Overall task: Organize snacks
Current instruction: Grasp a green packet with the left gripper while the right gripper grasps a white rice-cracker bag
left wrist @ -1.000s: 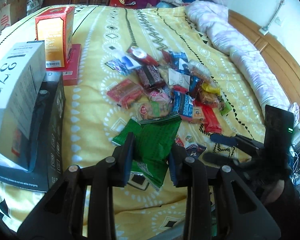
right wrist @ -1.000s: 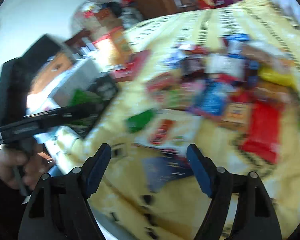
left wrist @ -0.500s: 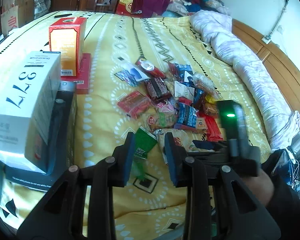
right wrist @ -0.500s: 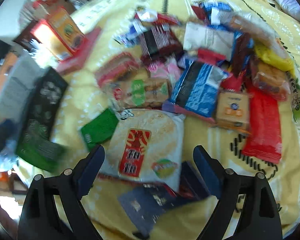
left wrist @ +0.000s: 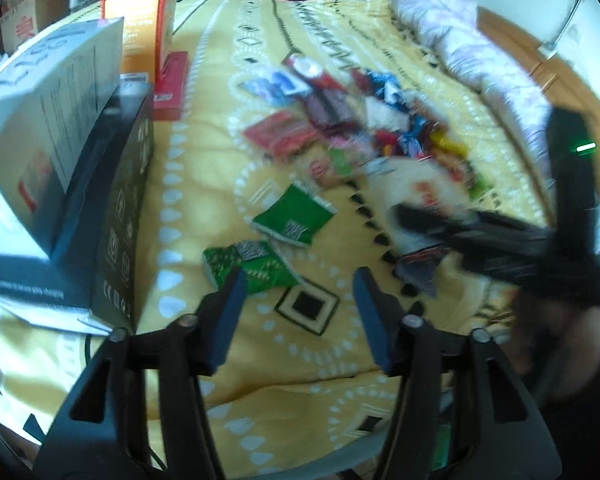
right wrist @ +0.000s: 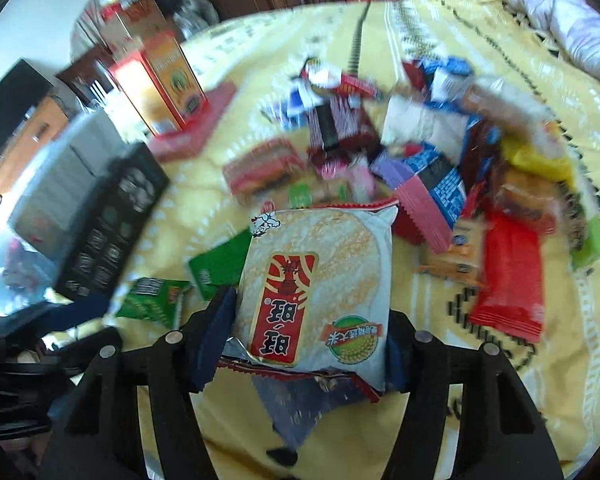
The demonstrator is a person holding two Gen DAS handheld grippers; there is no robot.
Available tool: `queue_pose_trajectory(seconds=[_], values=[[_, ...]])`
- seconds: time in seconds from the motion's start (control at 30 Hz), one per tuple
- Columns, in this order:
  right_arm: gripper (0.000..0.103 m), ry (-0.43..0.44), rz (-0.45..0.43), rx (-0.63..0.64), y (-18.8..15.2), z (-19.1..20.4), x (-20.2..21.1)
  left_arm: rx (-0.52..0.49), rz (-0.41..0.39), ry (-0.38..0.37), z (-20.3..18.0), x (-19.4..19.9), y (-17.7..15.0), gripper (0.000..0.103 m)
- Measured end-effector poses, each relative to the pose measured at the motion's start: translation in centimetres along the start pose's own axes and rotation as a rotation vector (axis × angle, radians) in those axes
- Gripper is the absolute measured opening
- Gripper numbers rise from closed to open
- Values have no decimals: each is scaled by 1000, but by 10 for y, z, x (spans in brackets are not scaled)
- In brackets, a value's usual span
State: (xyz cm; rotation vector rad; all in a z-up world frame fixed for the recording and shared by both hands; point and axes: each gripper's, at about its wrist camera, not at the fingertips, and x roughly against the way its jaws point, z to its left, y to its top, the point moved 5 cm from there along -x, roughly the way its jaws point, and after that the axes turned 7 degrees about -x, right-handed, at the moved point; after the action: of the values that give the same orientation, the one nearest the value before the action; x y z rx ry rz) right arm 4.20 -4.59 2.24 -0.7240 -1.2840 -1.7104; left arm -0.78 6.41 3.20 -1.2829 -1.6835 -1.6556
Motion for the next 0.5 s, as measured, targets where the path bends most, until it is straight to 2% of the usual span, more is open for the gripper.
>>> queue_pose_trajectory(seconds=[0.13,0.2,0.23,0.3,0.37,0.43,0.47,0.5], values=[[67,23,-23,-17,-6,-8,21,-20,-20,102,0,-8,-5,72],[67,30,-20,-24,-9,-10,24,-25,-34,161,3,-14,-4,86],[67,36,-18,-31,-11,-14,25,-20,-32,185,6,-18,-4,90],[67,47,-11,-46,-16,-17,24,-1,-25,209,13,-27,-2,91],[67,51,-6,-50,-19,-21,24,9,-9,177,14,-36,-2,90],[67,57,-2,-56,-21,-25,23,-3,17,139,9,-44,-5,74],[67,57,-3,-59,-22,-27,23,-15,36,92,5,-47,-7,56],[67,58,-4,-63,-23,-29,24,-24,51,58,0,-48,-8,56]])
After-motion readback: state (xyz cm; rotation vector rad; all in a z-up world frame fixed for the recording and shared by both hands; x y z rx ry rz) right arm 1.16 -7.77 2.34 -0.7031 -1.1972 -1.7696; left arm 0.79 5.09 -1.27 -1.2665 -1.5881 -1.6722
